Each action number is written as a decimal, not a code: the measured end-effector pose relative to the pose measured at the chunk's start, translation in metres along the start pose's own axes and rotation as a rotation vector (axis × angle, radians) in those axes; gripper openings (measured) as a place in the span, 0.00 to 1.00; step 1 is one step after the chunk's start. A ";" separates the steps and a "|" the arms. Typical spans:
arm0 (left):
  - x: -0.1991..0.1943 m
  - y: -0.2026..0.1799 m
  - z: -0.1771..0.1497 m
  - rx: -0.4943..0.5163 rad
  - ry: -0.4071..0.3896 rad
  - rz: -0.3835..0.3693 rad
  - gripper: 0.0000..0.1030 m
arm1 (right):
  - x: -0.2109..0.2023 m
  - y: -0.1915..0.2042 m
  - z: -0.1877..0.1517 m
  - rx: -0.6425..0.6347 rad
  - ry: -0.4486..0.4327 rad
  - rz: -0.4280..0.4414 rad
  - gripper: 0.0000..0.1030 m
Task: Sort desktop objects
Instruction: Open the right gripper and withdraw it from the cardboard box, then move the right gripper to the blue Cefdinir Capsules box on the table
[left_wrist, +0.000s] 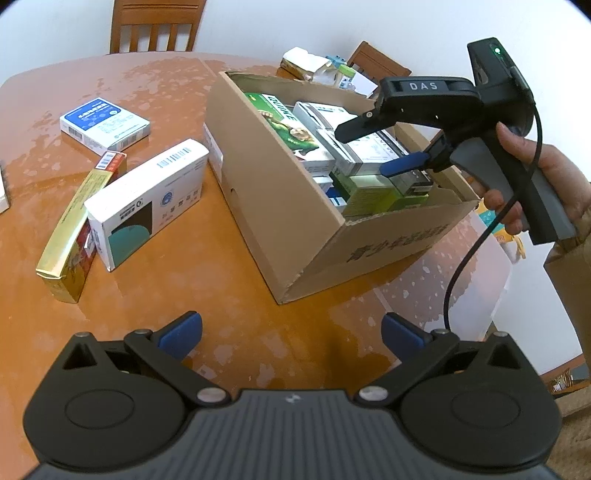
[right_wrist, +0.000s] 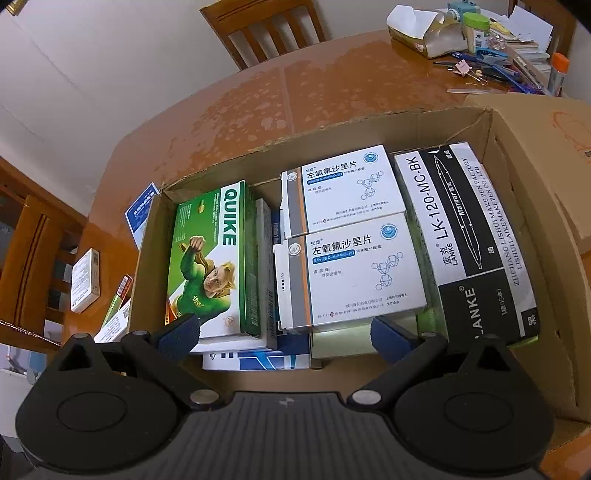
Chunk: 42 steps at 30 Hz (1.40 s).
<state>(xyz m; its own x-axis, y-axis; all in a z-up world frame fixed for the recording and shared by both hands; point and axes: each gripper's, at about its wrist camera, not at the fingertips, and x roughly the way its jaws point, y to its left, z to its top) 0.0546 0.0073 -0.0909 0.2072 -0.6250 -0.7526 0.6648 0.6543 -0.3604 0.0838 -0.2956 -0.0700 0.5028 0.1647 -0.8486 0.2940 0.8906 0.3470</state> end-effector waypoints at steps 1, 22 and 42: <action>0.000 -0.001 0.001 0.003 -0.002 0.001 1.00 | -0.001 0.000 -0.001 -0.004 0.000 0.001 0.98; -0.026 -0.061 0.010 0.116 -0.108 0.051 1.00 | -0.068 0.006 -0.022 -0.089 -0.103 0.032 0.99; -0.061 -0.066 -0.007 -0.036 -0.204 0.273 1.00 | -0.047 0.041 -0.013 -0.283 -0.015 0.113 1.00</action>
<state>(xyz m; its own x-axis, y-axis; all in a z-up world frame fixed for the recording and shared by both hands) -0.0069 0.0050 -0.0252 0.5155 -0.4949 -0.6995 0.5403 0.8213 -0.1830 0.0617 -0.2612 -0.0213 0.5324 0.2652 -0.8039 -0.0021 0.9501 0.3120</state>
